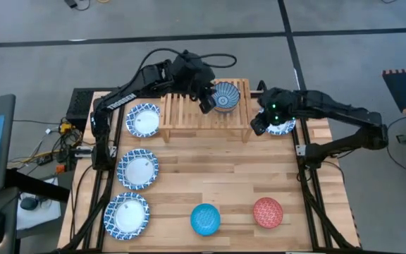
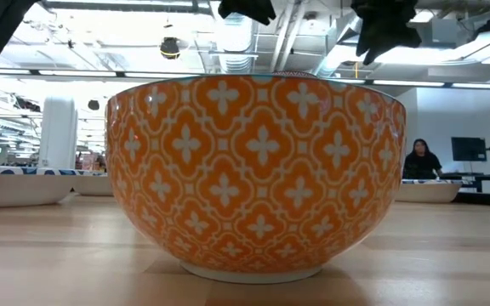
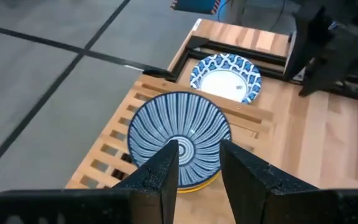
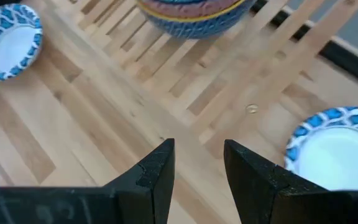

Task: Place and stack bowls onto a shelf
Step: Stack the red bowl on top of the blue bowl

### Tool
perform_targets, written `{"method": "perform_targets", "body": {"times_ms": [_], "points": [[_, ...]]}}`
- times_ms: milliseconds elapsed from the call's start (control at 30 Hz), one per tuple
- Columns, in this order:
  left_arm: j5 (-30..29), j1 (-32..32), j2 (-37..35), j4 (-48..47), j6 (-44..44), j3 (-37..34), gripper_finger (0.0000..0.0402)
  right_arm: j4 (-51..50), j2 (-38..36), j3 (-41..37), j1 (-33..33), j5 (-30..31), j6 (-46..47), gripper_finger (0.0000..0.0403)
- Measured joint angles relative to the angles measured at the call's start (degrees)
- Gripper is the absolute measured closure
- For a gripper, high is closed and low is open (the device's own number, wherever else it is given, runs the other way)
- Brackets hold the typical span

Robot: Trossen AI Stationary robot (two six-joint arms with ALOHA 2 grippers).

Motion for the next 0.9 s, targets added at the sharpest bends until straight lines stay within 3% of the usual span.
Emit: {"method": "perform_targets", "body": {"times_ms": [167,367,467,733,833,900], "points": [[0.1,-1.0,0.0,0.4,-2.2,0.0,0.0299,4.9,-1.8,-4.7,3.2,0.0,2.9,0.0239],[7.9,-2.4,-0.8,8.6,-6.5,0.0,0.0299,9.7,-2.1,-6.9,5.2,0.0,3.3,0.0239],[9.1,-2.4,-2.5,10.5,-8.2,0.1,0.0299,12.0,-2.0,-6.9,5.5,0.0,2.0,0.0239],[0.9,-3.0,-5.1,6.9,-4.6,-0.7,0.0299,13.4,-3.2,-6.9,5.5,0.0,-1.9,0.0239],[-1.7,-3.8,-5.7,8.2,-5.2,-6.7,0.0299,12.1,-3.6,-6.9,5.5,0.0,-3.6,0.0239],[-1.3,-4.7,-5.8,14.0,-6.3,-12.5,0.0299,11.0,-4.2,-6.9,5.5,0.0,-4.6,0.0239]]}}
